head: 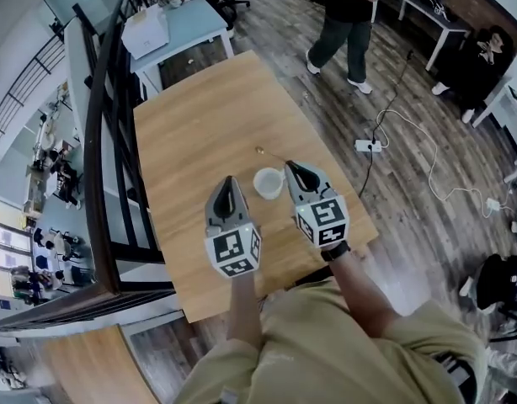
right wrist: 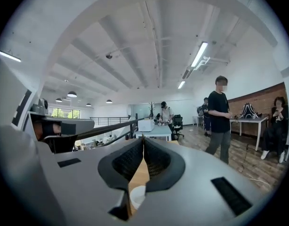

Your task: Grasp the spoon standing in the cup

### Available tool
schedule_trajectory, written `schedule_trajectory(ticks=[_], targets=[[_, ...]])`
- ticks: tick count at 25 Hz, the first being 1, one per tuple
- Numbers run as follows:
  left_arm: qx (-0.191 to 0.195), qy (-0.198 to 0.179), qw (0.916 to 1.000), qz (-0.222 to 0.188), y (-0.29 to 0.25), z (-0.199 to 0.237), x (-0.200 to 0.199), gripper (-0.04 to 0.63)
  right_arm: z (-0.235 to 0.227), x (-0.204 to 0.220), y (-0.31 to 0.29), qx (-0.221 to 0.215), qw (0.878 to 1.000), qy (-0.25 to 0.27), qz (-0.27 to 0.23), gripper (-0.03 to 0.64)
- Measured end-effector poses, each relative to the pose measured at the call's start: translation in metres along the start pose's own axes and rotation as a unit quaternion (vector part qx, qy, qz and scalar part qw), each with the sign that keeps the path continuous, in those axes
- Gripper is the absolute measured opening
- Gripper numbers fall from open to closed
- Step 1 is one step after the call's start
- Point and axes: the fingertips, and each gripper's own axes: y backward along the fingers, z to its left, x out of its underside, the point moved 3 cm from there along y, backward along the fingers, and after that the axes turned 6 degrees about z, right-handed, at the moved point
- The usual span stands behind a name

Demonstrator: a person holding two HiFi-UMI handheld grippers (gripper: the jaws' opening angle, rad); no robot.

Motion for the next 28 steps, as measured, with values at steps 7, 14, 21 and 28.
schedule_trajectory(ticks=[7,14,21,28], targets=[[0.004,-0.016,0.9992,-0.036,0.052,-0.018,-0.022,0.005,0.016,-0.040,0.058,0.013,0.998,0.034,-0.057,0.017],[0.023,-0.021,0.9981,-0.053,0.086,-0.037,-0.024,0.005,0.025,-0.045,0.095,0.035,0.996,0.054,-0.065,0.017],[0.025,-0.014,0.9984,-0.049,0.103,-0.041,-0.016,0.005,0.032,-0.034,0.112,0.037,0.997,0.043,-0.054,0.017],[0.031,-0.011,0.9984,-0.045,0.111,-0.046,-0.011,0.005,0.033,-0.033,0.122,0.056,0.996,0.045,-0.047,0.017]])
